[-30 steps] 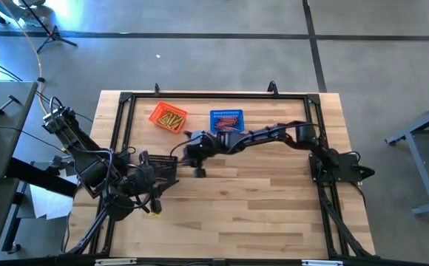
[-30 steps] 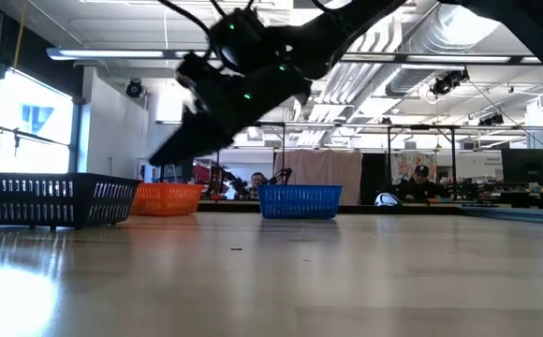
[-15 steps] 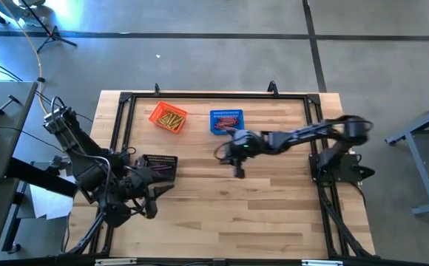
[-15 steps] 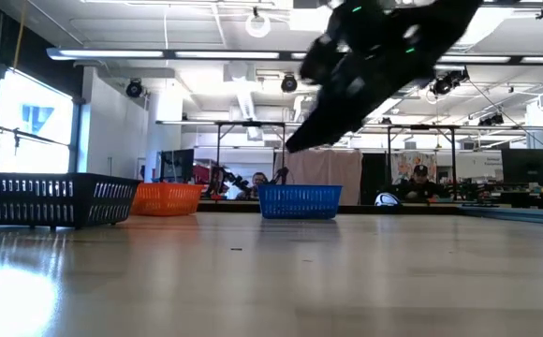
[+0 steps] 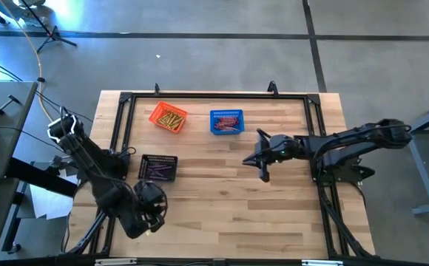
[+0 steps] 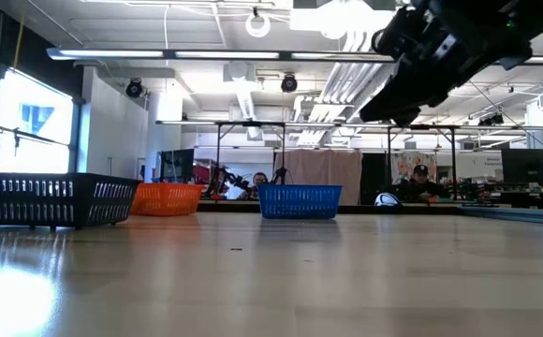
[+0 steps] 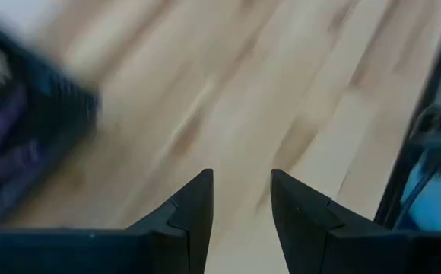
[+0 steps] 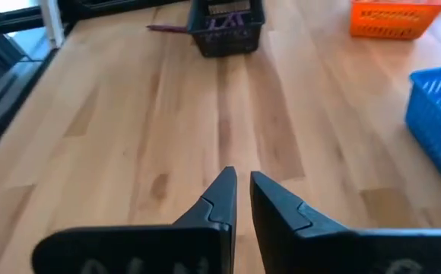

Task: Sort crayons
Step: Put the violet crayon into the black bin

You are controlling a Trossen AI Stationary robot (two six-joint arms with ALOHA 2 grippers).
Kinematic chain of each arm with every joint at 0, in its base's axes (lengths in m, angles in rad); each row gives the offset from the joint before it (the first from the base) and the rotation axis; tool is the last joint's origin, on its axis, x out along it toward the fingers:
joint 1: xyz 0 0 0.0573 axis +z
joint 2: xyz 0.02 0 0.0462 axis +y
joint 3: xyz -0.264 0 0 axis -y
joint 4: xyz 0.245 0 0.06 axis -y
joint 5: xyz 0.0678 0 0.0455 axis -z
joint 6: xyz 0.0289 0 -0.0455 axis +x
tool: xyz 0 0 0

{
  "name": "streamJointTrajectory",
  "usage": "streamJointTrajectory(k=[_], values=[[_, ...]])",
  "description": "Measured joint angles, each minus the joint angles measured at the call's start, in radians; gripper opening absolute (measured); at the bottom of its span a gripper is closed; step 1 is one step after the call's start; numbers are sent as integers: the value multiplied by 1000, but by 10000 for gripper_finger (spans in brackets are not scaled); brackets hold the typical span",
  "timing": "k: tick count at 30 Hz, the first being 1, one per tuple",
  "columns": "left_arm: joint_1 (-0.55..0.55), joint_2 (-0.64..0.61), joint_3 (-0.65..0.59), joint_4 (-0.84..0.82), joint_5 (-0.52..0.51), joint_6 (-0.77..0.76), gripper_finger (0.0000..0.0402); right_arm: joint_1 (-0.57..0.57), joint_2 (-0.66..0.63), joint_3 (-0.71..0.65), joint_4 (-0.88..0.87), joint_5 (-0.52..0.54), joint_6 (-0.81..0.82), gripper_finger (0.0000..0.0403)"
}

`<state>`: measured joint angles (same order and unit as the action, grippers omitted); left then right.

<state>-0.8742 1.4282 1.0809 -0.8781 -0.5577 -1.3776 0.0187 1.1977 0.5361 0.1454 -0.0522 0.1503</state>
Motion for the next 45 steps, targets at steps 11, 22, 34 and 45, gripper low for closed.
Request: streamJointTrajectory(k=[11, 22, 34, 45], values=[[-10, 157, -75, -245, 369, -431, 117, 61, -49, -18, -32, 0, 30, 26], [-8, 211, -102, -260, 469, -476, 127, 83, -49, -18, -42, 0, 33, 26], [4, 221, -110, -263, 405, -481, 131, 83, -48, -18, -45, 0, 25, 26], [4, 235, -202, -198, 429, -541, 131, 82, -48, -18, -44, 0, -1, 26]])
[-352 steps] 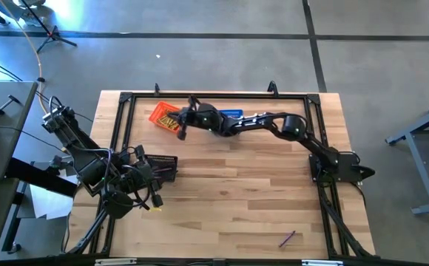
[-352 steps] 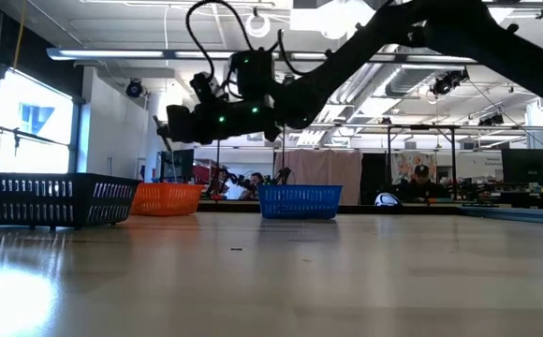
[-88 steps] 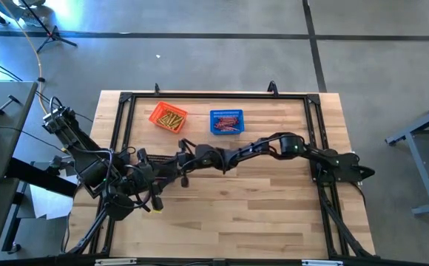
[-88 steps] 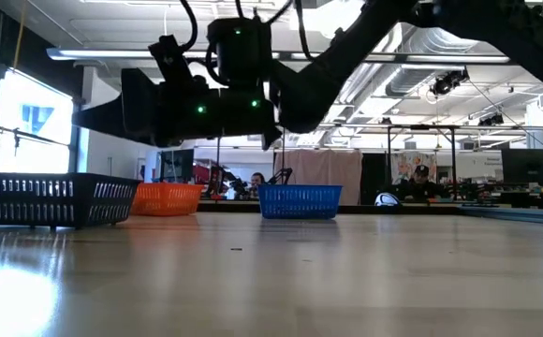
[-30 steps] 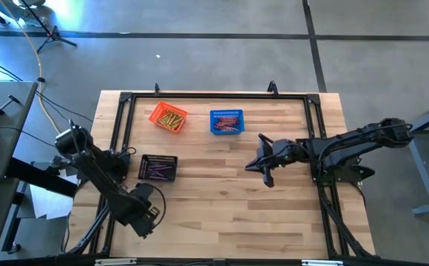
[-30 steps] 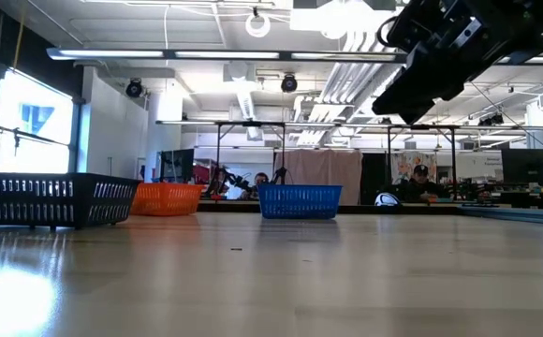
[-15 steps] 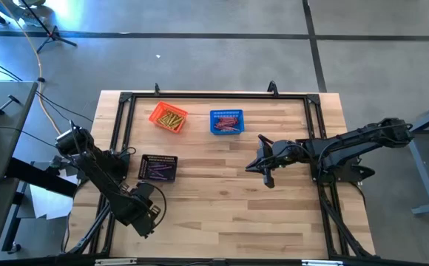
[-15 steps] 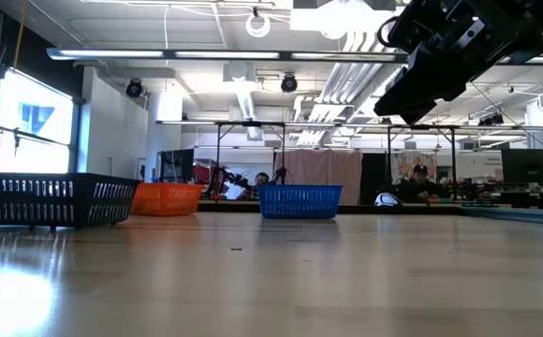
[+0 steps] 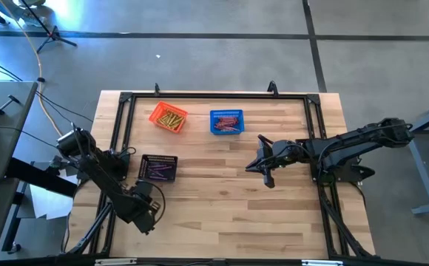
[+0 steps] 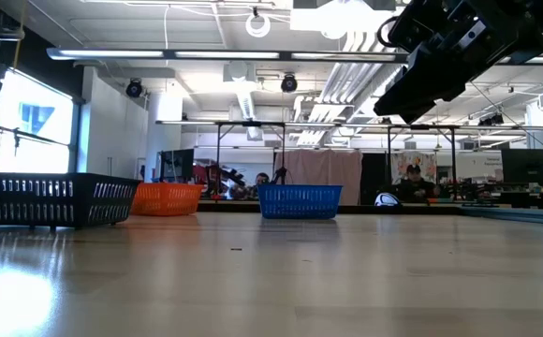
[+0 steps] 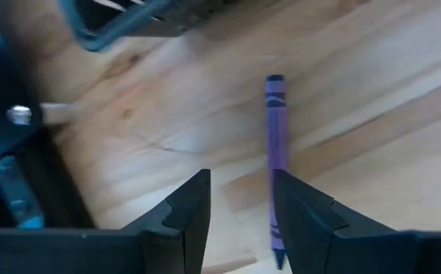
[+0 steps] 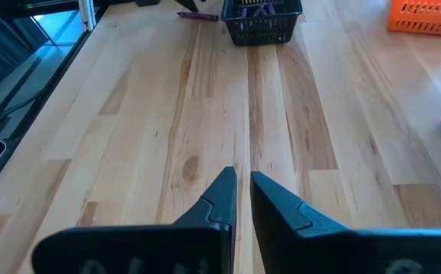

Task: Sort crayons
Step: Put the violet crayon into the black bin

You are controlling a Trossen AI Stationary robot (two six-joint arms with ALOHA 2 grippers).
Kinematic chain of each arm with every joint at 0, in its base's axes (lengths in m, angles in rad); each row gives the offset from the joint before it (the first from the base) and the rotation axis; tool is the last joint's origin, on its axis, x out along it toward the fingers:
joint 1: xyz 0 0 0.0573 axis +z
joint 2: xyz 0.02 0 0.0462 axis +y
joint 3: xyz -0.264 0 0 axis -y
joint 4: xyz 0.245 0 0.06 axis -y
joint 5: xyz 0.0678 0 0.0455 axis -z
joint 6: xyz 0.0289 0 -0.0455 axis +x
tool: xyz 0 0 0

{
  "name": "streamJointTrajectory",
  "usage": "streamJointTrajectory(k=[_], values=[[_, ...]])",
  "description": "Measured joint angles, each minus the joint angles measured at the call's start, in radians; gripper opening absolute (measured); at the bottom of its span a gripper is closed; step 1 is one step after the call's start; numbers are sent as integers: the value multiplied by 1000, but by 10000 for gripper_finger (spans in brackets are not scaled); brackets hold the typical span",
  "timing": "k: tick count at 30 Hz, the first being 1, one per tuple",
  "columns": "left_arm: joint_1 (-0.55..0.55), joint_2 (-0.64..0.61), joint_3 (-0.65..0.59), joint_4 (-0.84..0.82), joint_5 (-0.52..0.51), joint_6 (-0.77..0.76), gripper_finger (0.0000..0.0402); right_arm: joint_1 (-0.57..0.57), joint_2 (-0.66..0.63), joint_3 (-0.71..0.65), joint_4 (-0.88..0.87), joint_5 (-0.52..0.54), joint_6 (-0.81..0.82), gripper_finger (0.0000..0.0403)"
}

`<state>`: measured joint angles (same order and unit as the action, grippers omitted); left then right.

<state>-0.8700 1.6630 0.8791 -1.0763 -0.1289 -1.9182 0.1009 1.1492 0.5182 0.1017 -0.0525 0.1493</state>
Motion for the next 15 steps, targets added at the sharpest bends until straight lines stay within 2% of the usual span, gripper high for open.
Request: streamJointTrajectory(k=[6, 15], values=[[1, 0, -32, 113, 1, -1, 131, 0, 0, 0, 1, 0, 3, 26], [1, -3, -42, 127, 3, -8, 131, 0, 0, 0, 8, 0, 3, 26]])
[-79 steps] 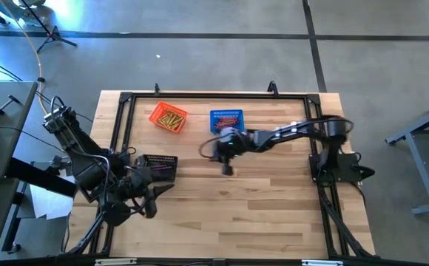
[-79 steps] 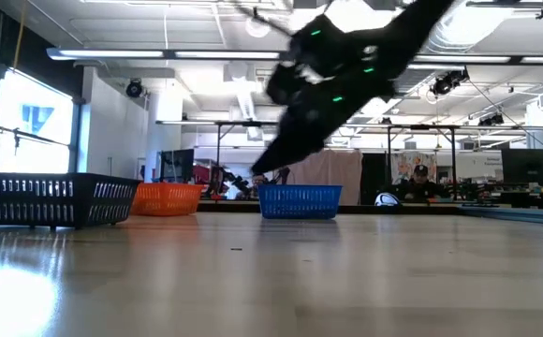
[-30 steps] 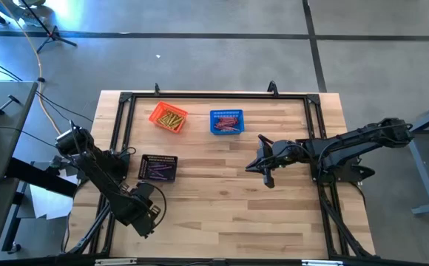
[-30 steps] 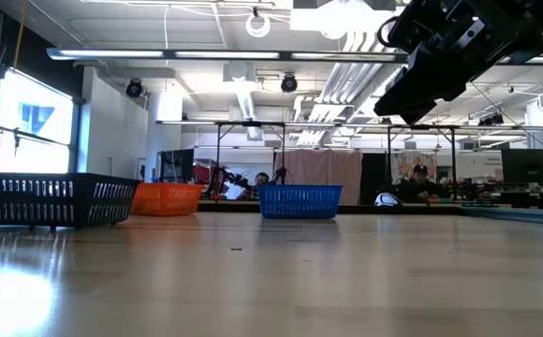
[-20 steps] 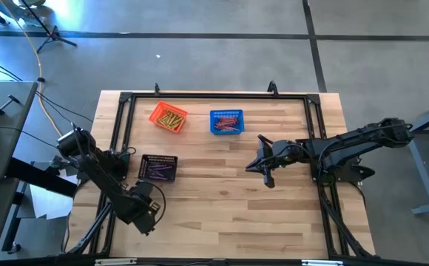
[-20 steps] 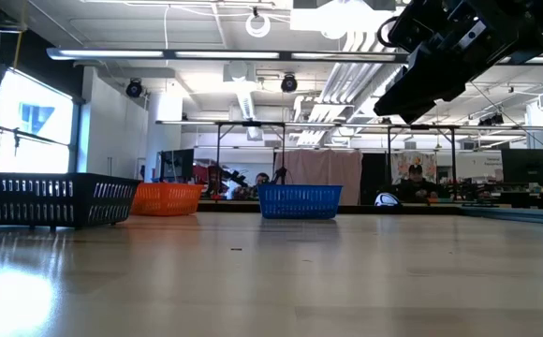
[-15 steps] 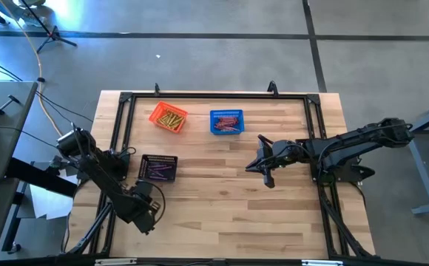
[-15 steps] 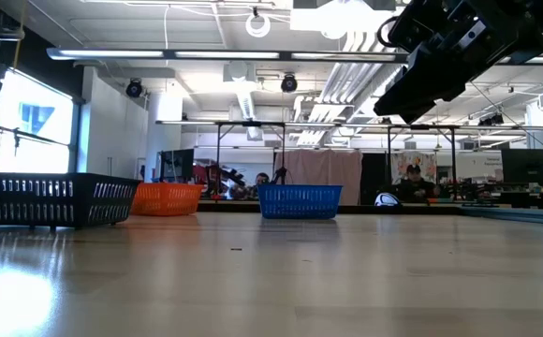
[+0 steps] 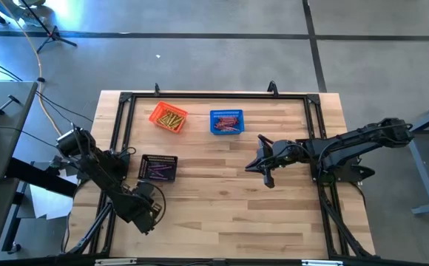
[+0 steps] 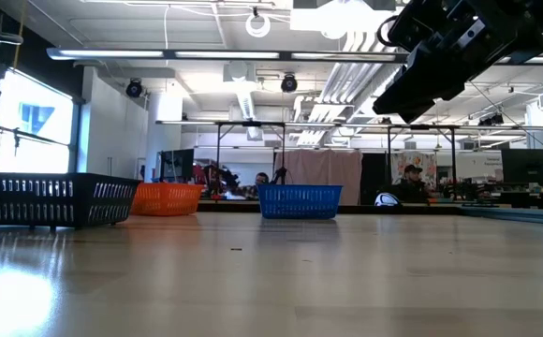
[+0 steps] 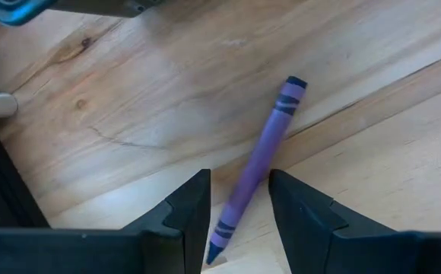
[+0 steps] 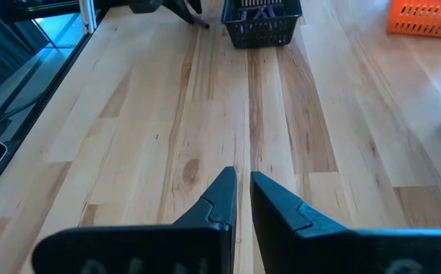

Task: Sort crayons
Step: Put the violet crayon into the black bin

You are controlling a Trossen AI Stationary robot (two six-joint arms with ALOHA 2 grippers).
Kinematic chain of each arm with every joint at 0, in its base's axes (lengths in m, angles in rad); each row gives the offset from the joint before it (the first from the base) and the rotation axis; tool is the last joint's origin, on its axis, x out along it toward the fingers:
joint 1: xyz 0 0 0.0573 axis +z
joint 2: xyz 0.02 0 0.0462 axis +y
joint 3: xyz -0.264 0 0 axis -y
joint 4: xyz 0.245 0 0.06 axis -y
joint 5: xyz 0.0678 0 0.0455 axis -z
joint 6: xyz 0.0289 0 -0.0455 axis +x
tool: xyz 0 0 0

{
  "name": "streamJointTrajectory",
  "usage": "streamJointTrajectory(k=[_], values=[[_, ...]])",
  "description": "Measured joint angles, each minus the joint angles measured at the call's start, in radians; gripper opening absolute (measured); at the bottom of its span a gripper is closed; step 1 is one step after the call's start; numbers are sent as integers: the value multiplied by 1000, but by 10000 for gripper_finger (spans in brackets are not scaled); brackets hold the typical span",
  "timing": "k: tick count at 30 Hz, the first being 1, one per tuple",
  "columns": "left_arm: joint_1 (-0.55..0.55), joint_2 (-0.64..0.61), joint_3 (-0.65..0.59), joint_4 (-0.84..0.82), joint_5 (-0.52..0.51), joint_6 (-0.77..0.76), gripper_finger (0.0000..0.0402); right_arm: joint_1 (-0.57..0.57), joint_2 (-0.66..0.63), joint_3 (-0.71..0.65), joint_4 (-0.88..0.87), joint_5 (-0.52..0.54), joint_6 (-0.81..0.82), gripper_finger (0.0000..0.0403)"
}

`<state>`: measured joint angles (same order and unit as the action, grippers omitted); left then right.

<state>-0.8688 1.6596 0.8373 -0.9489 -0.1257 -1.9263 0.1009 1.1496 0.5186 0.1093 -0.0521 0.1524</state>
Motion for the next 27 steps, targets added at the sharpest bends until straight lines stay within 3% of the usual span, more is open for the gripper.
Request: streamJointTrajectory(k=[5, 10, 18, 23, 27], values=[[0, 0, -8, 26, 16, -12, 119, 0, 0, 0, 0, 0, -3, 26], [1, -7, -68, 139, 32, -49, 71, 0, 0, 0, -3, 0, -3, 26], [15, -65, -33, 76, 20, -87, 4, 0, 0, 0, -16, 0, 0, 26], [30, -163, 5, 39, -117, -52, 6, 0, 0, 0, -14, -5, 4, 26], [47, -223, 33, 36, -289, 29, 7, -2, -12, 0, -25, -69, -12, 26]])
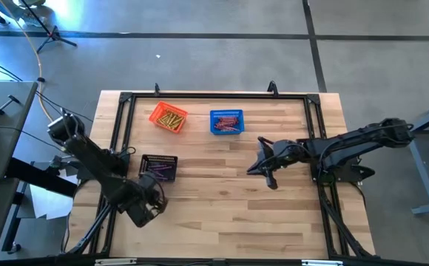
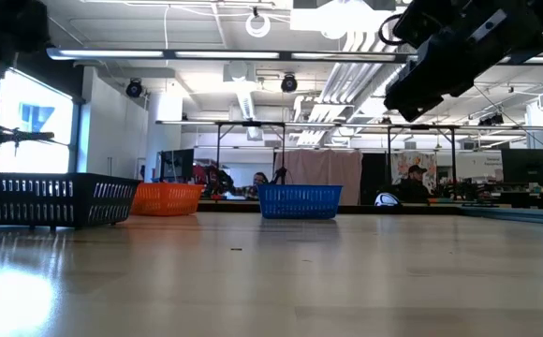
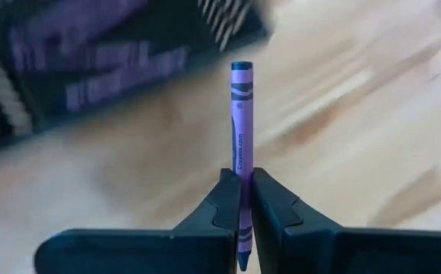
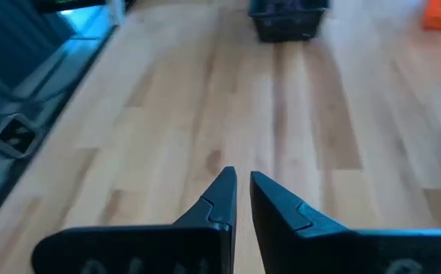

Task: Sort crayons
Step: Put the violet crayon into the black bin

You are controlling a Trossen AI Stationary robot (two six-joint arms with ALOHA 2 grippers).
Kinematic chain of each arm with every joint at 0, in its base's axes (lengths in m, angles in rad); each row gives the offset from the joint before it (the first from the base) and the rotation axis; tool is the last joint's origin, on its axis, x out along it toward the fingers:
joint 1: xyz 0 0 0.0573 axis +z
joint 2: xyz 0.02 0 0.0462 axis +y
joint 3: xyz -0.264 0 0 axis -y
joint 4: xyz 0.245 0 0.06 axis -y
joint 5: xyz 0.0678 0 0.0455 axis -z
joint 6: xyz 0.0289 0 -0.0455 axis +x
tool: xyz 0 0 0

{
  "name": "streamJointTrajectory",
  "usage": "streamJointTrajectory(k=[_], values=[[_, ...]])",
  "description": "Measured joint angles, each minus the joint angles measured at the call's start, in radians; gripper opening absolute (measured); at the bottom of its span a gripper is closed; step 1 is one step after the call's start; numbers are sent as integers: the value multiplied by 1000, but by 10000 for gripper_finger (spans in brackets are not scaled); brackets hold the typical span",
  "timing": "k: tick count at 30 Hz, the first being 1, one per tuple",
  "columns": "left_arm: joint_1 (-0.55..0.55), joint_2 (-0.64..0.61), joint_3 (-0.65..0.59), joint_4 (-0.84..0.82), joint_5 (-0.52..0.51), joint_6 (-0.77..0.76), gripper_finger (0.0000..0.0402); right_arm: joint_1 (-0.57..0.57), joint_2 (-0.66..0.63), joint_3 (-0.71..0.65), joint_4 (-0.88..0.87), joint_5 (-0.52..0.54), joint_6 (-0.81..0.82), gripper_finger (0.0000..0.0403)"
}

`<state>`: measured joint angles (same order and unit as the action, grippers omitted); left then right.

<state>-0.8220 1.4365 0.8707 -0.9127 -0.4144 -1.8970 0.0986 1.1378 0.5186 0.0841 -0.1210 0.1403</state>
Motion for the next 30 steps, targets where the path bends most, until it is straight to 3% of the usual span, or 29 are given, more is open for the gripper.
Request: streamJointTrajectory(k=[5, 9, 19, 25, 30], values=[[49, -45, 5, -29, -199, 149, 7, -16, -65, 1, -89, -36, -68, 26], [114, -55, 5, -124, -256, 207, 7, -58, -141, 1, -195, -31, -109, 26], [232, -32, -26, -242, -264, 295, 7, -150, -204, 1, -336, 14, -184, 26], [242, -32, -119, -240, -259, 211, 9, -187, -204, 1, -380, 13, -141, 26], [240, -32, -134, -220, -225, 197, 37, -184, -204, 1, -374, 6, -118, 26]])
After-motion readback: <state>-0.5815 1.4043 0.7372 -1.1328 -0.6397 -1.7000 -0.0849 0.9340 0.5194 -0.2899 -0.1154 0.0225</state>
